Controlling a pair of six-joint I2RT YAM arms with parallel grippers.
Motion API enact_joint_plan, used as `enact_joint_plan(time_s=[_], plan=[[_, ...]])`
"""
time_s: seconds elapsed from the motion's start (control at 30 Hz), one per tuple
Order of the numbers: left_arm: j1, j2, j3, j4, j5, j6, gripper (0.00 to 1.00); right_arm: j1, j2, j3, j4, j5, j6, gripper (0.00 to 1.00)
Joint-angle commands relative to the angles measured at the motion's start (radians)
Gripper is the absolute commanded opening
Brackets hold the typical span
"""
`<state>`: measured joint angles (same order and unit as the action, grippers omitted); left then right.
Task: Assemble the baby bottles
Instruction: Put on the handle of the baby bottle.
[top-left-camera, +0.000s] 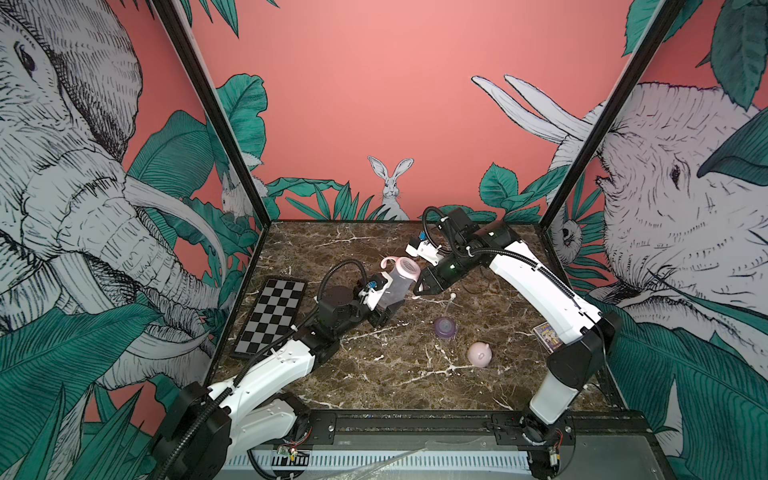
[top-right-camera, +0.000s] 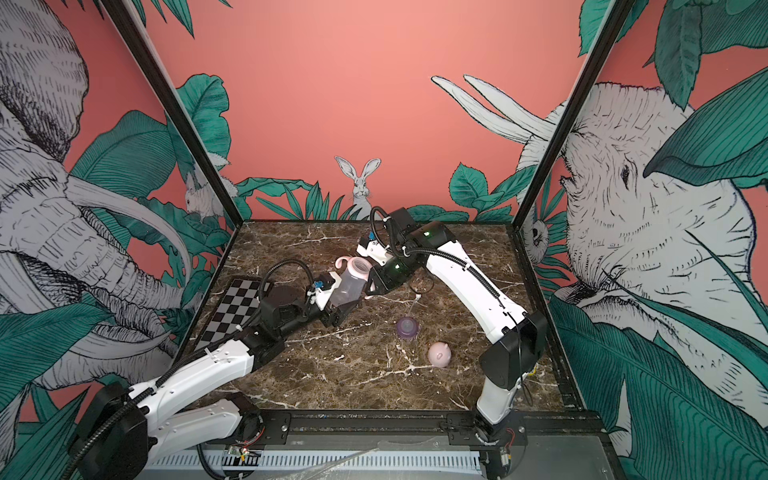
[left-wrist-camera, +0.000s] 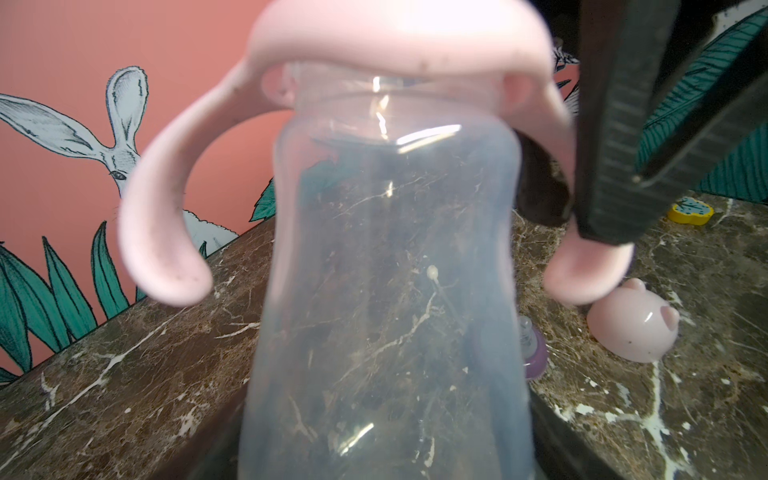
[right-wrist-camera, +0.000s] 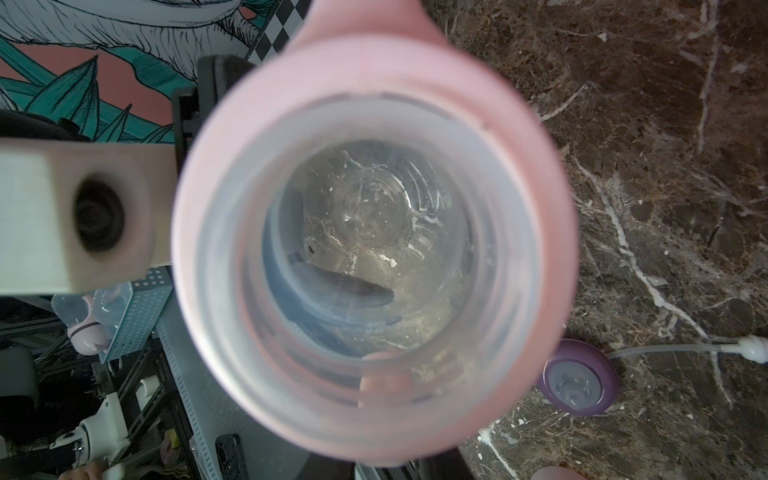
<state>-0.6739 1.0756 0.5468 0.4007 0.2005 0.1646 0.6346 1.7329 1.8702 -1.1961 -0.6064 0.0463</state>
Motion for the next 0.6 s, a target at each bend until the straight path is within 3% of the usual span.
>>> enact_joint_plan(time_s=[0.0, 0.07, 0.17, 0.27, 0.57], plan=[[-0.009, -0.034, -0.007, 0.053, -0.001, 0.029, 0.55, -0.003, -0.002, 0.028, -0.047, -0.020, -0.040, 0.24], [-0.010, -0.031, -0.003, 0.056, 0.000, 0.029, 0.55, -0.002, 0.003, 0.041, -0.053, -0.026, -0.044, 0.28], [-0.015, -0.026, 0.001, 0.059, -0.001, 0.027, 0.55, -0.002, 0.007, 0.054, -0.060, -0.011, -0.046, 0.49], [-0.016, -0.030, -0.007, 0.081, -0.007, 0.016, 0.55, -0.002, -0.012, 0.038, -0.032, 0.017, -0.036, 0.63], [-0.016, -0.032, -0.019, 0.102, -0.011, -0.008, 0.55, -0.079, -0.124, -0.065, 0.119, 0.017, 0.045, 0.76]])
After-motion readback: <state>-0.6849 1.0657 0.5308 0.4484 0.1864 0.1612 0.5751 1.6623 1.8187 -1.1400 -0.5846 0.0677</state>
